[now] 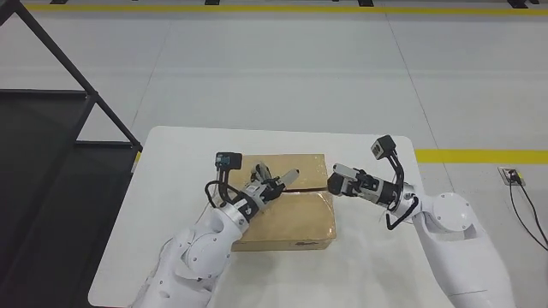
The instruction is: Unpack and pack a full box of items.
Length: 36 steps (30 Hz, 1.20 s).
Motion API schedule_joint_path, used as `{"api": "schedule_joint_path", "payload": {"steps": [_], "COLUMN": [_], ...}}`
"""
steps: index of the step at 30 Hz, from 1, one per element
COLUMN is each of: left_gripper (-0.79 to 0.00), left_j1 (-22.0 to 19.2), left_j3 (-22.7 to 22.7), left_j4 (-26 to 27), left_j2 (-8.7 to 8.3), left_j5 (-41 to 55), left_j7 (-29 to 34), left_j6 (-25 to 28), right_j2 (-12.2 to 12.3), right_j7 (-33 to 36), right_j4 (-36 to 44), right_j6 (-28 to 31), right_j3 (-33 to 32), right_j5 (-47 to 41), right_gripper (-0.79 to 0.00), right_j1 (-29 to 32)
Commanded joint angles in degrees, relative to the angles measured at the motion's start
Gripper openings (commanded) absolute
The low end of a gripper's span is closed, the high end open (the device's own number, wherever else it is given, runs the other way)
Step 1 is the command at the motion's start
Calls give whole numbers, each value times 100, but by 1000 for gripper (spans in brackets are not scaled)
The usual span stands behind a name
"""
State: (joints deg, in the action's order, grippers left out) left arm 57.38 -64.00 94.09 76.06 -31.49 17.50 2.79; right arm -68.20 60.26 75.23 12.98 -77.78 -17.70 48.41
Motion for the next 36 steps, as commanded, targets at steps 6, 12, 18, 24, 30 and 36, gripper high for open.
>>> {"api": "schedule_joint_path", "payload": {"steps": [6,12,18,24,30,36], "left_gripper": [0,0,0,0,0,0], "left_j1": [-268,-481,-621,-449,485,1354], "left_j3": [366,613,760,313,-1806,-3719], "left_j4": [-253,-425,-583,-53,1356,1542], "left_j2": [102,199,276,247,-56,-273], "left_j5": [-164,-200,-179,224,1473,2661], "left_j7": [-172,-377,-489,-684,322,1415], "left_j6": [-164,-205,-167,170,555,974], "right_j2": [48,85,125,150,158,67], "right_j7": [-25,-45,-3,262,929,958], "right_j4": [83,121,170,229,150,-66], "right_j6": [10,11,52,111,22,-113], "right_j3": [-64,-101,-156,-98,87,656], "right_j5": [-19,-39,-72,-215,-547,-447], "right_gripper": [0,0,0,0,0,0], "right_j1": [135,208,280,280,36,-529]}}
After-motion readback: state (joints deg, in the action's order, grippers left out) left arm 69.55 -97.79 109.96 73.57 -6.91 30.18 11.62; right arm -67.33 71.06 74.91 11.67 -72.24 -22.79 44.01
